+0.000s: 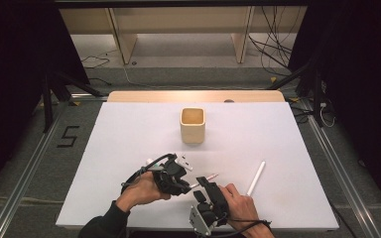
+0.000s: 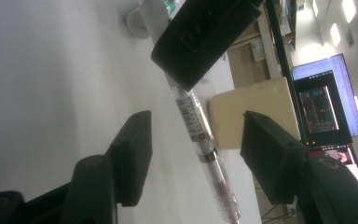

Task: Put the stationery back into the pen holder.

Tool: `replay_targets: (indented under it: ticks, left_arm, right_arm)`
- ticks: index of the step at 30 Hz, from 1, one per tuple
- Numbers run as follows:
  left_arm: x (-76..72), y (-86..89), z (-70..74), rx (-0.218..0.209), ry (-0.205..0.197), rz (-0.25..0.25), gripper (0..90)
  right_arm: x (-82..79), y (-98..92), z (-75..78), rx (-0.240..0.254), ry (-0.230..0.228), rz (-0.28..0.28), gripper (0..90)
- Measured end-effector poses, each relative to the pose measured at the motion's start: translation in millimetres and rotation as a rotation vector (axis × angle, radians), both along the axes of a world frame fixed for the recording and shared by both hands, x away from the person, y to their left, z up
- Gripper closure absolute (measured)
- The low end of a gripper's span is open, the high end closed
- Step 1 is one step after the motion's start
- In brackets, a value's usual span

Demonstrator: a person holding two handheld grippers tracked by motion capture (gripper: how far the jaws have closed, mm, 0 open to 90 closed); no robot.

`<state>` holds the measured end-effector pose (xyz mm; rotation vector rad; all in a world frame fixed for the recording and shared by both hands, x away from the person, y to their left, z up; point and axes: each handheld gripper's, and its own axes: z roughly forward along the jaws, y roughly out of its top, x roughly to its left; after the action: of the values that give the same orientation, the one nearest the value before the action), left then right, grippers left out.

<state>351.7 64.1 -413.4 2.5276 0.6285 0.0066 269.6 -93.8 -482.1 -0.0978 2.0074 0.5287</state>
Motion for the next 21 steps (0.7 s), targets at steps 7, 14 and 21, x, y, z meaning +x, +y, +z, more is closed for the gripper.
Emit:
replay_targets:
  ticks: [7, 14, 21]
  left_arm:
    - [-1.2, -1.5, -0.6, 0.01, 0.005, -0.017, 79.4]
    - [-3.1, -3.5, -0.7, 0.015, 0.008, -0.034, 79.4]
    - [-3.9, -4.6, -1.4, 0.021, 0.014, -0.049, 79.4]
  right_arm:
    - [-1.5, 1.0, -3.1, -0.043, -0.029, 0.013, 54.7]
    - [-2.1, 1.7, -5.6, -0.056, -0.037, 0.02, 60.4]
    - [-2.0, 1.7, -7.4, -0.095, -0.048, 0.045, 65.0]
